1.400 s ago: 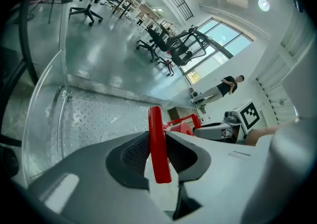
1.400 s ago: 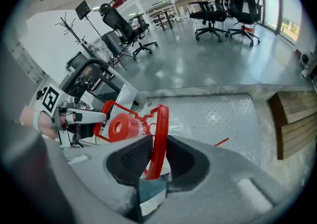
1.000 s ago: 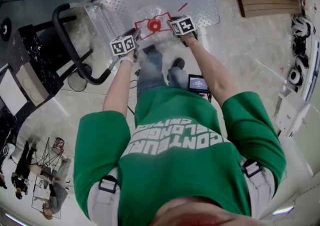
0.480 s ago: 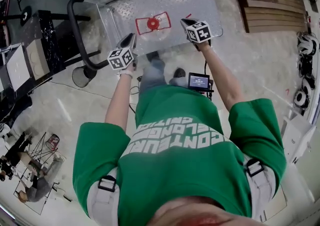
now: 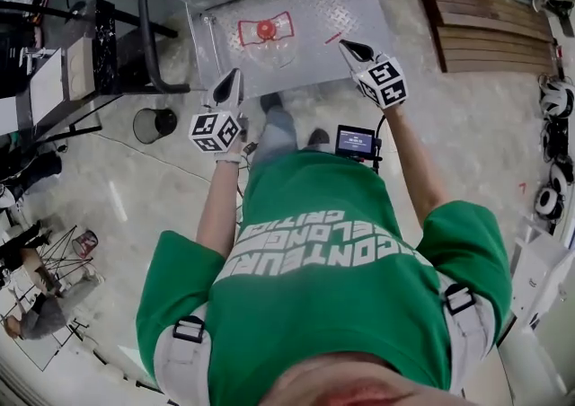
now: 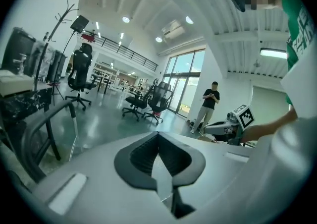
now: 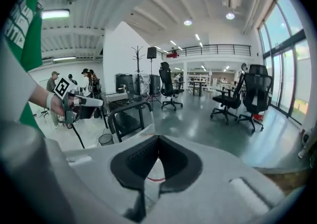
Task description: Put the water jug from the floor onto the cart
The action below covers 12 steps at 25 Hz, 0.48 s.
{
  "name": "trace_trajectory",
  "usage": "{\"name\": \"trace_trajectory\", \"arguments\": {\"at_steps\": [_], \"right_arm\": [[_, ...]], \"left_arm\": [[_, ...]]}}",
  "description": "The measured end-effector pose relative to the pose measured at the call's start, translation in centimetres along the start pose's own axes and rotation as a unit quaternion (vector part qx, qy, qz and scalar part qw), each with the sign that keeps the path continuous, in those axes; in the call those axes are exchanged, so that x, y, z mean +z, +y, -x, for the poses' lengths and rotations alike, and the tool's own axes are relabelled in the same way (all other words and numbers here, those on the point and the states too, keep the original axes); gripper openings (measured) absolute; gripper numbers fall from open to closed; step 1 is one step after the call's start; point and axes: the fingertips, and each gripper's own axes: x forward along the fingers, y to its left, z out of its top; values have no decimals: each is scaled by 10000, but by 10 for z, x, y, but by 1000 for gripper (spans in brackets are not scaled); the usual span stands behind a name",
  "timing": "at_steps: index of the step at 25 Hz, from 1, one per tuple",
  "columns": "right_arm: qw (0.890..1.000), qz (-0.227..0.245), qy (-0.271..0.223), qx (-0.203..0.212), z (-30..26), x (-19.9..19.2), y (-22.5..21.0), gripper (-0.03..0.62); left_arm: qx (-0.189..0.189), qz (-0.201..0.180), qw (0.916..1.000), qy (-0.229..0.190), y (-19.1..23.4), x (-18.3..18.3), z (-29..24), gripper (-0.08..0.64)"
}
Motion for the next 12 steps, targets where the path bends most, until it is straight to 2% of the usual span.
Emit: {"name": "trace_trajectory", "arguments": {"at_steps": [4,8,12], "right_arm": [[9981,507,-341,-11,45,24,20,-6],[9951,797,-591,50,79,44,42,-7],[9935,907,-675,126,102,56,72,-6]], "left_arm": [[-265,-410,9987,-163,-48,23,24,11],[-568,-825,9947,-249,-89,42,42,11],[-894,-917,9914,-274,-108,52,59,12]]}}
